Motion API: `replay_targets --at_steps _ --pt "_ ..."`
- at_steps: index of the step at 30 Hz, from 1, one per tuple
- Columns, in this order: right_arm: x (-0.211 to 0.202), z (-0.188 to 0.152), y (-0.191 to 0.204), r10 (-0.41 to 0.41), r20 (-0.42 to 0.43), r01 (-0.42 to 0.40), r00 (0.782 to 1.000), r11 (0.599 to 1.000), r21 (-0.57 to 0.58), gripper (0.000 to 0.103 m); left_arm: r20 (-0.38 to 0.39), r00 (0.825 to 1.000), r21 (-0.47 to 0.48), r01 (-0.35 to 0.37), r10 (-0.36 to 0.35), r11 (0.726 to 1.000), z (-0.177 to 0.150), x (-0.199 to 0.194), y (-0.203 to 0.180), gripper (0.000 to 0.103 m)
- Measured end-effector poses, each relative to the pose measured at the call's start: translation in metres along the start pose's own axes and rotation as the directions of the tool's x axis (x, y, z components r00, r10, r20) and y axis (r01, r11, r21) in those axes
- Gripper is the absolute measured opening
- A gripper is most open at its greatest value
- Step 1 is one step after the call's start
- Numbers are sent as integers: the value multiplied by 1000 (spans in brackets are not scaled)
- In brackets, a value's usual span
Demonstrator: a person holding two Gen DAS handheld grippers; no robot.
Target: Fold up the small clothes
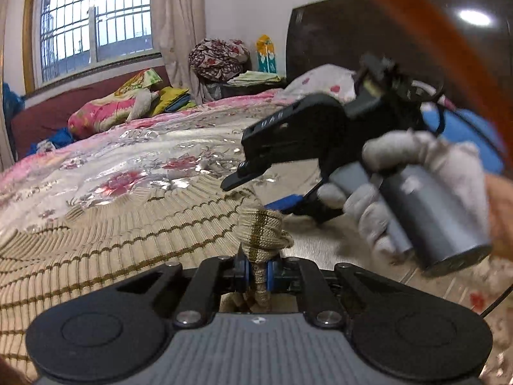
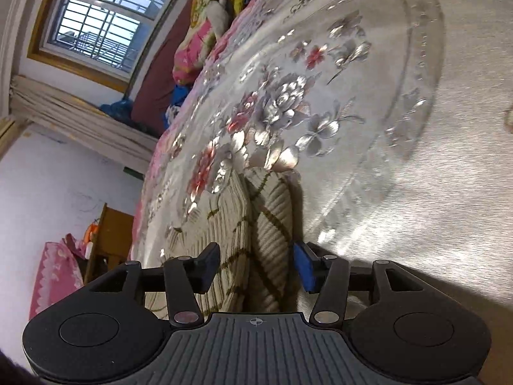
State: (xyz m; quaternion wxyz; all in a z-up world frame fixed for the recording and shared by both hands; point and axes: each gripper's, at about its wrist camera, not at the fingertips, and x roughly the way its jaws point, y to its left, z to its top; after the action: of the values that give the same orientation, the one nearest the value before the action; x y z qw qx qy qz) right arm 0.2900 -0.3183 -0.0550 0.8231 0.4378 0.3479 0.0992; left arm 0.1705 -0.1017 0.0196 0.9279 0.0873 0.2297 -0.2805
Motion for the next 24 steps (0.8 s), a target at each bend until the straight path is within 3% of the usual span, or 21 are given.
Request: replay_targets --at_steps 7,10,11,18,24 --pt "16 3 7 10 -4 -10 1000 999 36 50 26 999 -62 38 -37 997 5 -3 14 15" --pt "15 0 11 -15 1 15 1000 1000 26 21 33 998 -92 55 -52 994 6 -4 19 15" --pt "14 0 12 -19 4 19 1000 1000 22 19 37 998 -105 63 -59 993 6 -5 21 15" --pt "1 2 57 46 60 -45 997 999 -14 17 105 992 -244 93 -69 965 11 -33 62 15" --pt "23 -12 129 109 49 -103 993 988 -115 17 168 986 -353 52 9 934 6 -76 113 15"
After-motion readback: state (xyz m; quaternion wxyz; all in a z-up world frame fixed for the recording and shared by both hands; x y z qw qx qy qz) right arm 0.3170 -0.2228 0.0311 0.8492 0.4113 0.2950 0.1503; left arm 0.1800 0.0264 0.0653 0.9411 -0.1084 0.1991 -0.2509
